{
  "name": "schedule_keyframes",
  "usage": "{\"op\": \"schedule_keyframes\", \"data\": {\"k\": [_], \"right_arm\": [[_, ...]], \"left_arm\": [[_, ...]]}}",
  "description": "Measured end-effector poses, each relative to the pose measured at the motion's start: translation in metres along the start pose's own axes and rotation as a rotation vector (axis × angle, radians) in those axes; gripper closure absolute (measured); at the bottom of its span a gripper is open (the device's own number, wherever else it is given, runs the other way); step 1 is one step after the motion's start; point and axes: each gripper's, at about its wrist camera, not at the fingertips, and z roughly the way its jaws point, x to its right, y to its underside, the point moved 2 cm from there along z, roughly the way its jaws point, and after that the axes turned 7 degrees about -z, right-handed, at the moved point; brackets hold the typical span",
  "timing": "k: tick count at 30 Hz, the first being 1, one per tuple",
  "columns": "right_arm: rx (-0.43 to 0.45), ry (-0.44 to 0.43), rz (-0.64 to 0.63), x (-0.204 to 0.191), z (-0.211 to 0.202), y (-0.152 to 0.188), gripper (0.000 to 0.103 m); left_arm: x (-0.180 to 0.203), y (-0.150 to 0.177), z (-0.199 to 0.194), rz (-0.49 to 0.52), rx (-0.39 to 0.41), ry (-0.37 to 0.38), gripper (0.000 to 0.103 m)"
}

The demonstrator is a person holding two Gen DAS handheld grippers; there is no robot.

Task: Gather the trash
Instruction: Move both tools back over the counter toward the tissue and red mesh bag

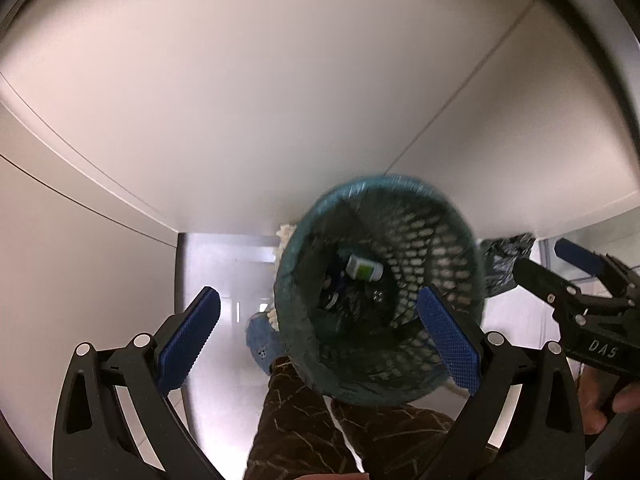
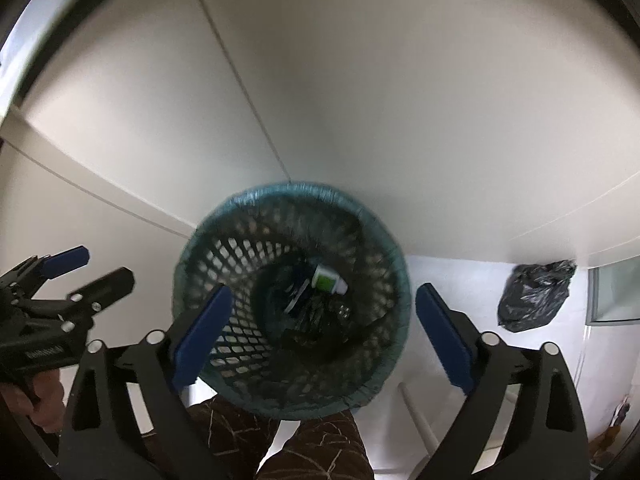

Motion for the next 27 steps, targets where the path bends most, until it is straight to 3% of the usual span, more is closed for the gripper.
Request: {"op": "schedule_keyframes", "data": {"k": [18, 27], "right_arm": [[0.238, 0.083, 0.038, 0.015, -0.165, -0.068, 0.01], [0.335, 0.121, 0.055, 0.037, -0.2, -0.127, 0.01]], "left_arm": [[0.028, -0.08, -0.153, 0.033, 0.141, 0.007, 0.006], [0.033, -0.132, -0.178, 0.048, 0.203, -0.019, 0.006]]}}
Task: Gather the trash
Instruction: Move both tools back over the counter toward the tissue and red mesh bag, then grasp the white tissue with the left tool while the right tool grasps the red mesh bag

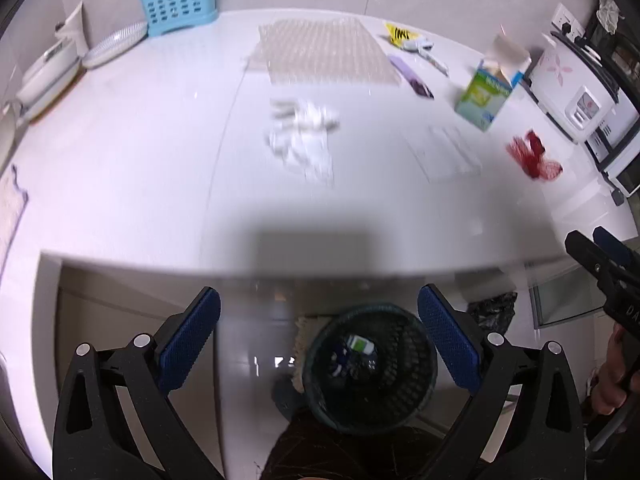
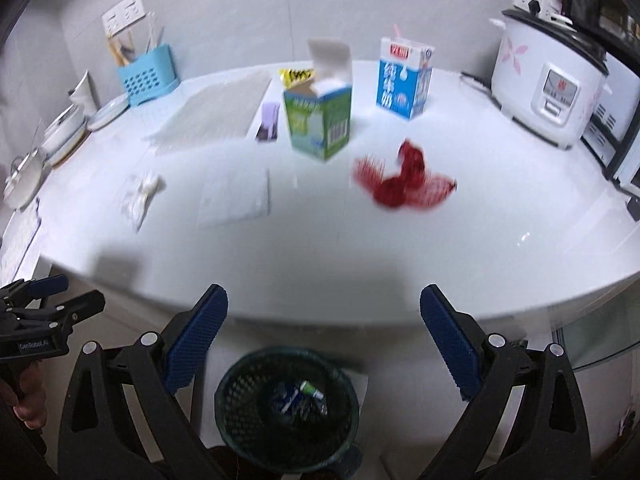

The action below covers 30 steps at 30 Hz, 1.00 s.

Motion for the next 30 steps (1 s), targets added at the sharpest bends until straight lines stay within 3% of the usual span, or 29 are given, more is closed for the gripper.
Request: {"op": "schedule_keyframes", "data": {"k": [15, 24, 30], "right_arm": [[-0.065, 0.064, 0.097, 0.047, 0.052, -0.062, 0.01], [-0.137, 0.086, 0.152, 0.073, 0.091, -0.084, 0.022], [-0.185, 0.08, 0.212, 0.087, 0.112, -0.085, 0.033]], "left_arm": [[0.006, -0.072, 0.04, 0.001, -0.028, -0.038, 0.006], [0.011, -0.109, 0.069, -0.009, -0.021, -0.054, 0.006], [0.014, -0.112, 0.091, 0.007, -0.046, -0.081, 0.006]]}}
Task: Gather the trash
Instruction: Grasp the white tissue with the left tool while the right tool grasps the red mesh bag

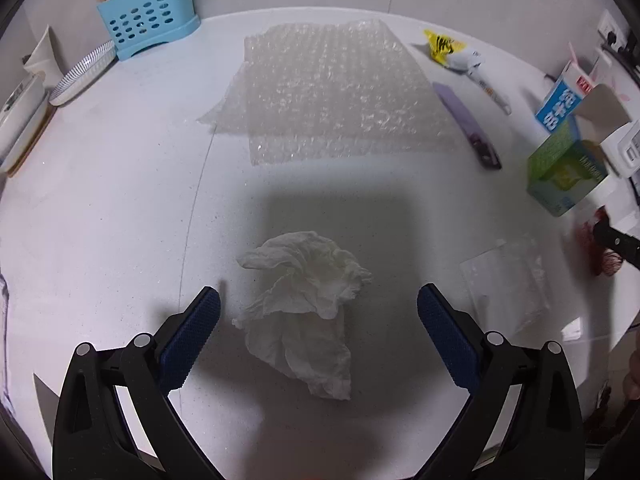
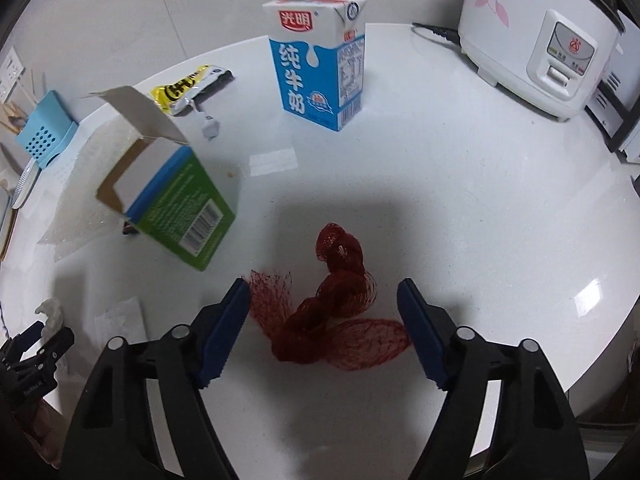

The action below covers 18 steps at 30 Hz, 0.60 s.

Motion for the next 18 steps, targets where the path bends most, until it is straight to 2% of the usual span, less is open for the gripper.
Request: {"op": "schedule_keyframes", "data": {"k": [5, 7, 10, 12, 13, 15, 18], "right_arm": [[-0.03, -0.007, 0.009, 0.0, 0.014, -0.002, 0.046], [-0.025, 0.008, -0.012, -0.003, 0.015, -0.004, 0.052], [-0.028, 0.014, -0.018, -0.006, 0.014, -0.004, 0.066], [-0.036, 0.006, -0.013, -0.007, 0.014, -0.004, 0.076], [-0.041, -0.004, -0.013, -0.007, 0.013, -0.004, 0.08], [-0.045, -0.011, -0.012, -0.008, 0.012, -0.004, 0.082], [-0.032, -0.004, -0.03, -0.011, 0.011, -0.003, 0.084]], "left_arm": [[0.002, 0.001, 0.003, 0.001, 0.02, -0.027, 0.007], [0.002, -0.001, 0.002, -0.015, 0.019, -0.039, 0.013], [0.002, -0.003, -0.003, -0.034, 0.007, -0.051, 0.034], [0.003, -0.003, -0.006, -0.032, -0.001, -0.052, 0.055], [0.004, -0.003, -0.007, -0.028, -0.005, -0.051, 0.06], [0.006, -0.002, -0.009, -0.016, -0.007, -0.049, 0.081], [0.007, -0.001, -0.01, -0.017, 0.004, -0.049, 0.088]]}}
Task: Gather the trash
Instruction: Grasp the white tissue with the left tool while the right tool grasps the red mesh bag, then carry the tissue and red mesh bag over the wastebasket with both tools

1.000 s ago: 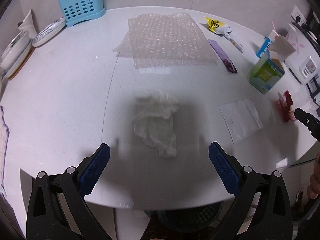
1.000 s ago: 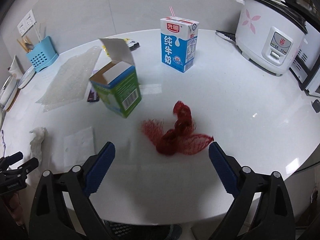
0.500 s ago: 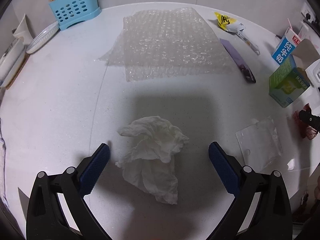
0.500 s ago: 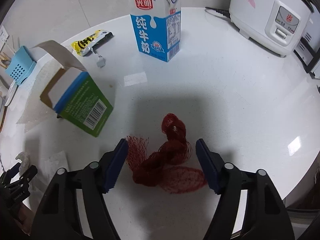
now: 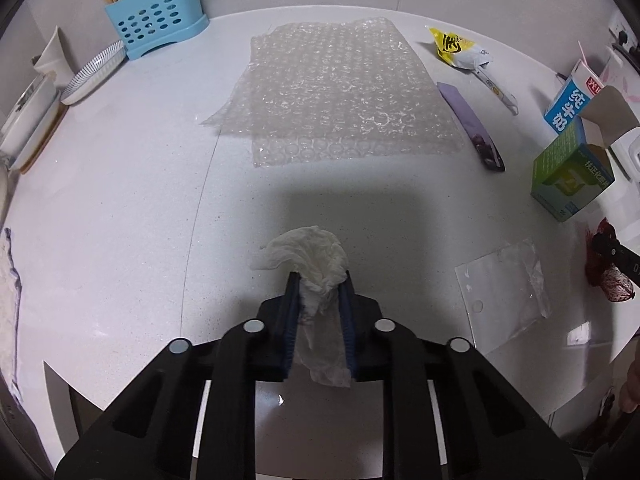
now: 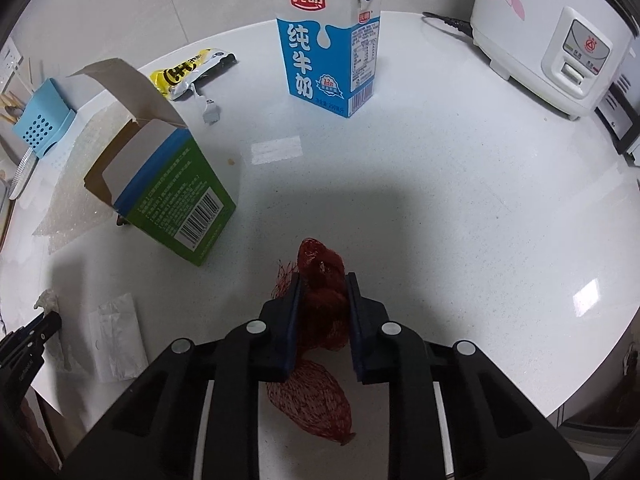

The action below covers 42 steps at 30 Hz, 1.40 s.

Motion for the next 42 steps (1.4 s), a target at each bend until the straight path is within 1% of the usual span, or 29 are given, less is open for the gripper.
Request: {"op": "schedule_keyframes", "data": {"k": [5, 11, 21, 27, 33, 36, 38, 42], "right_arm": [[0.015, 0.008, -0.01, -0.003, -0.004, 0.005, 0.086], [0.04, -0.006, -0.015, -0.005, -0.014, 0.011, 0.086], [0.074, -0.031, -0.028, -0.012, -0.029, 0.023, 0.087], [0.09, -0.059, -0.031, -0.015, -0.045, 0.033, 0.087], [0.105, -0.105, -0.053, -0.022, -0.063, 0.054, 0.087], [0.12, -0.129, -0.077, -0.027, -0.071, 0.068, 0.087], [0.13, -0.153, -0.098, -0.03, -0.078, 0.08, 0.087], [0.145, -0.173, -0.157, -0.039, -0.09, 0.109, 0.087]], "left_arm": [[0.0, 0.001, -0.002, -0.004, 0.015, 0.003, 0.091], [0.004, 0.005, -0.007, 0.011, 0.023, 0.014, 0.093], [0.012, 0.026, -0.029, 0.048, 0.063, 0.035, 0.094], [0.017, 0.042, -0.041, 0.055, 0.071, 0.056, 0.094], [0.023, 0.063, -0.058, 0.062, 0.096, 0.071, 0.094], [0.025, 0.079, -0.067, 0.063, 0.107, 0.092, 0.094], [0.027, 0.09, -0.071, 0.062, 0.11, 0.098, 0.094], [0.027, 0.118, -0.076, 0.059, 0.1, 0.107, 0.094]]}}
